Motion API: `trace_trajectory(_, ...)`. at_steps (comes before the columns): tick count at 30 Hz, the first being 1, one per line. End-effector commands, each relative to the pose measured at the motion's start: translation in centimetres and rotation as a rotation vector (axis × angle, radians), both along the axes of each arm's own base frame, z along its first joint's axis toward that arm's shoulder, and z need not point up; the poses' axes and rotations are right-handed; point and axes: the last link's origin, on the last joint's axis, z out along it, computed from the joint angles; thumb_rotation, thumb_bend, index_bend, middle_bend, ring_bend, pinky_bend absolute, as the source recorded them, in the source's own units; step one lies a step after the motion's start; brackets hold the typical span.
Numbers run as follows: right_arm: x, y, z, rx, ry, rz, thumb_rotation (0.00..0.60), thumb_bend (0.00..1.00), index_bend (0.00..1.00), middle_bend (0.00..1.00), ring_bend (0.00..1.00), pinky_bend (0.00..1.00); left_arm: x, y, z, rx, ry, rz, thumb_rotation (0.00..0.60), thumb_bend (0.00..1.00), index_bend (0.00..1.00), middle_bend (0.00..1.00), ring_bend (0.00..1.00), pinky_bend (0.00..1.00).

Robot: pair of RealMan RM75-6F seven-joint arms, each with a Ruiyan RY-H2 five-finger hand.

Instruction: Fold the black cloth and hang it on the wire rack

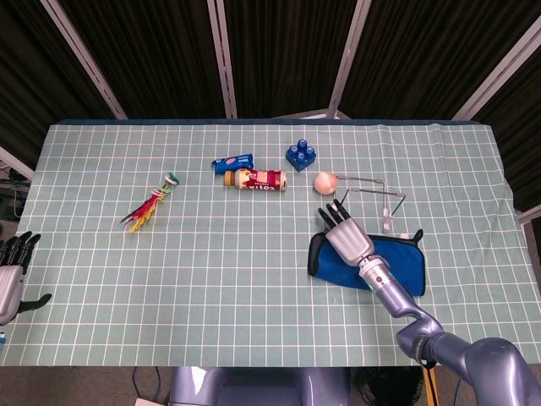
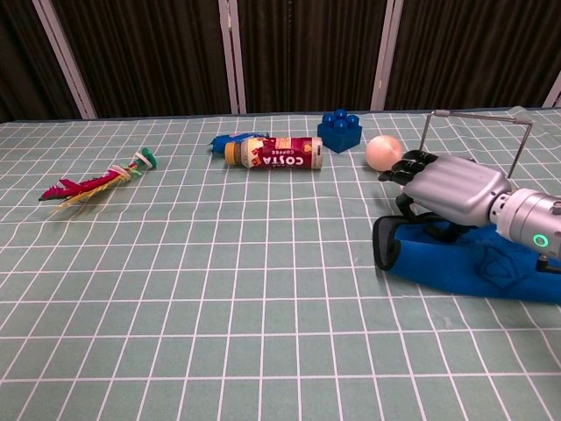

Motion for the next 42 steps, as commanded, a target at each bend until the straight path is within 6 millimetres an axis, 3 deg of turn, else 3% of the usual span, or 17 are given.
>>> trace_trajectory(1, 0.3, 0.0, 0.0, -0.002, -0.026, 0.003, 0.600, 0.31, 0.57, 0.03, 0.00, 0.00, 0.0, 0.0, -0.1, -0.001, 0.002, 0.002, 0.600, 0.00, 0.00, 0.00, 0.00, 0.00)
trace_trajectory(25, 1.8, -0.3, 0.2, -0.039, -0.114, 0.011, 0.600, 0.34, 0.62, 0.06, 0.00, 0.00, 0.0, 0.0, 0.1, 0.001, -0.002, 0.004, 0.600, 0.00, 0.00, 0.00, 0.00, 0.00)
trace_trajectory(34, 1.7, -0.1, 0.5, -0.017, -0.120, -0.012, 0.600, 0.43, 0.62, 0.06, 0.00, 0.00, 0.0, 0.0, 0.1, 0.001, -0.005, 0.002, 0.600, 0.00, 0.00, 0.00, 0.00, 0.00)
trace_trajectory(42, 1.3, 0.4, 0.5, 0.001, -0.125, -0.028, 0.600, 0.41, 0.62, 0.06, 0.00, 0.00, 0.1, 0.0, 0.1, 0.002, -0.005, -0.003, 0.600, 0.00, 0.00, 0.00, 0.00, 0.00)
